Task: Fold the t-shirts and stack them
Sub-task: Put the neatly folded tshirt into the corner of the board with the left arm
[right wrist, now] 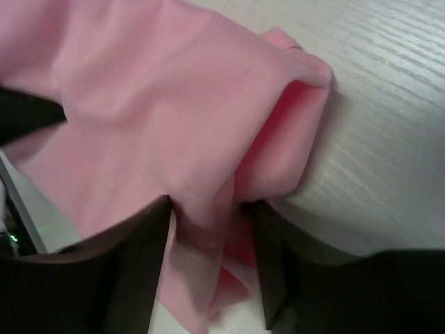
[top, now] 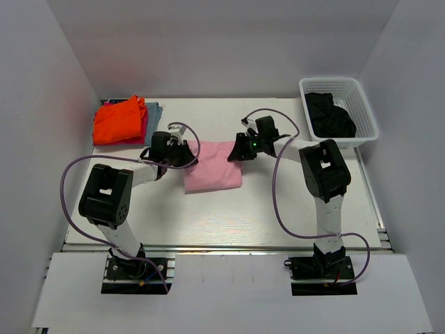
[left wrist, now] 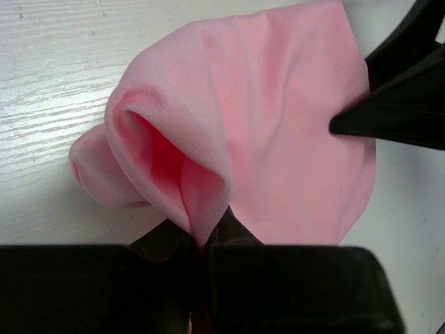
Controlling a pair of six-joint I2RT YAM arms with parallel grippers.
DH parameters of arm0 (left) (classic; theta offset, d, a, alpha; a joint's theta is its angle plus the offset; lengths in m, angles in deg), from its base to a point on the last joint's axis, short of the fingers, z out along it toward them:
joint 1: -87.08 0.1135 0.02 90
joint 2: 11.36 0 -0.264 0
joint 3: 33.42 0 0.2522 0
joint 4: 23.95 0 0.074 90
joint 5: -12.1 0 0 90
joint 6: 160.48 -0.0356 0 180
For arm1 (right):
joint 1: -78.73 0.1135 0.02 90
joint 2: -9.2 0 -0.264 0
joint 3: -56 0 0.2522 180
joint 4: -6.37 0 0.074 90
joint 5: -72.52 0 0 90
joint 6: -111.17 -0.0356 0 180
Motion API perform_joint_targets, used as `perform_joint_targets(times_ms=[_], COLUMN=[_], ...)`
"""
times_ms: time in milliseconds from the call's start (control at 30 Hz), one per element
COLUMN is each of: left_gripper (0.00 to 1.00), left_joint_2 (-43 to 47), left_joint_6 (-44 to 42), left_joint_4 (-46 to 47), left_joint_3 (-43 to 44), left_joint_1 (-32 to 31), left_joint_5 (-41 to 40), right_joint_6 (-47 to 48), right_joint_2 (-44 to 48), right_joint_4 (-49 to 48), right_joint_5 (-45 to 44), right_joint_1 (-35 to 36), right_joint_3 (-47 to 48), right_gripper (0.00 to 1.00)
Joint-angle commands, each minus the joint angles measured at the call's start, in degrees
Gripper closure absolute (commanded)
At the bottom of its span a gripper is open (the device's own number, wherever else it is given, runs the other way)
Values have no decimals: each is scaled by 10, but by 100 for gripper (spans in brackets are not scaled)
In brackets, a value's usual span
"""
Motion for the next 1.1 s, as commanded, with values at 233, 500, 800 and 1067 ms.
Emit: perform_joint_targets(times_ms=[233, 500, 800, 1067], left_gripper=[100, 100, 100, 100], left_joint_2=[-5, -10, 1, 12], left_joint_6=[17, 22, 17, 17], left_joint_4=[33, 33, 5, 0], left_joint_3=[-23, -28, -33, -45], left_joint_1=[0, 6, 6, 6], left_joint_5=[2, -4, -46, -53], right_joint_6=[-44, -152, -153, -59], right_joint_2=[44, 22, -54, -40], right_joint_4=[-74, -261, -239, -71], right_joint_5=[154, 252, 186, 79], right_joint_1=[8, 3, -34, -35], right_joint_3=[-19, -67, -83, -39], right_gripper=[100, 100, 100, 83])
